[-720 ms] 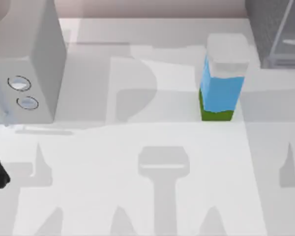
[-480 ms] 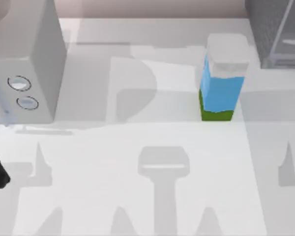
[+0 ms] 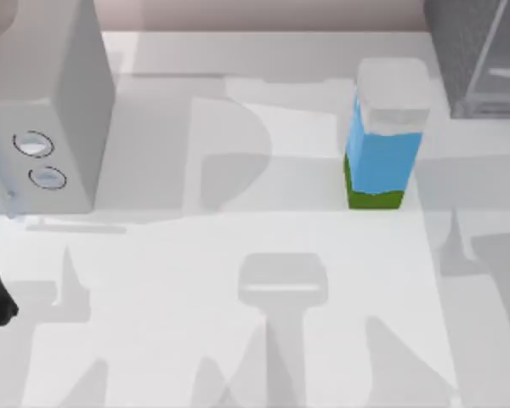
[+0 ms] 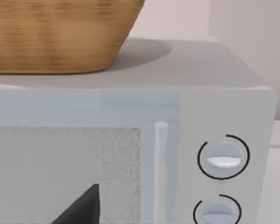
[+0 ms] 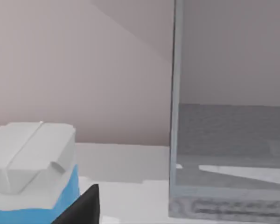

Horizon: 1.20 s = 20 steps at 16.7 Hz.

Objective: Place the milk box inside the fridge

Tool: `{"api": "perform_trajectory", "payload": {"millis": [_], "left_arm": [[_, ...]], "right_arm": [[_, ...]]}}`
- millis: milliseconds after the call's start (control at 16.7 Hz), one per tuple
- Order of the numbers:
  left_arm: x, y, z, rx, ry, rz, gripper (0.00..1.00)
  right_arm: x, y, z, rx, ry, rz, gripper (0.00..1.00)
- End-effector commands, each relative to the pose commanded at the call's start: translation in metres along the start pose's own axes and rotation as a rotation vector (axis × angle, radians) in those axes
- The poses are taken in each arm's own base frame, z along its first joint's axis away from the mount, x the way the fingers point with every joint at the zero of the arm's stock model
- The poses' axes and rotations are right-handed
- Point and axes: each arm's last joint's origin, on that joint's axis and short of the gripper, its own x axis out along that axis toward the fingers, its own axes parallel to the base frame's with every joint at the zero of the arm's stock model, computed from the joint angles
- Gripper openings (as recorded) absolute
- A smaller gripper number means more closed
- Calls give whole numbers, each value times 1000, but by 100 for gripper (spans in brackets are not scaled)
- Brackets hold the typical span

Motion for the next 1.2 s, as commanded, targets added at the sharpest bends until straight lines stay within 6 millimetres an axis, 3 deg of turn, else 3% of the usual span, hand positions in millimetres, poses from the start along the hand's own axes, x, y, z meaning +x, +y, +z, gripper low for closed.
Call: {"api": "perform_trajectory", "payload": {"millis": [240,600,960,1200], "left_arm": [[0,0,0,0,0,0,100],[0,0,0,0,0,0,100],[0,0,0,0,0,0,100],[0,0,0,0,0,0,100]], "right_arm": [[58,34,-9,-34,134,27,100],[128,94,-53,-27,181,-12,100],[155,135,-112,-5,191,-76,100],[157,143,-126,5,190,-90,100]]}}
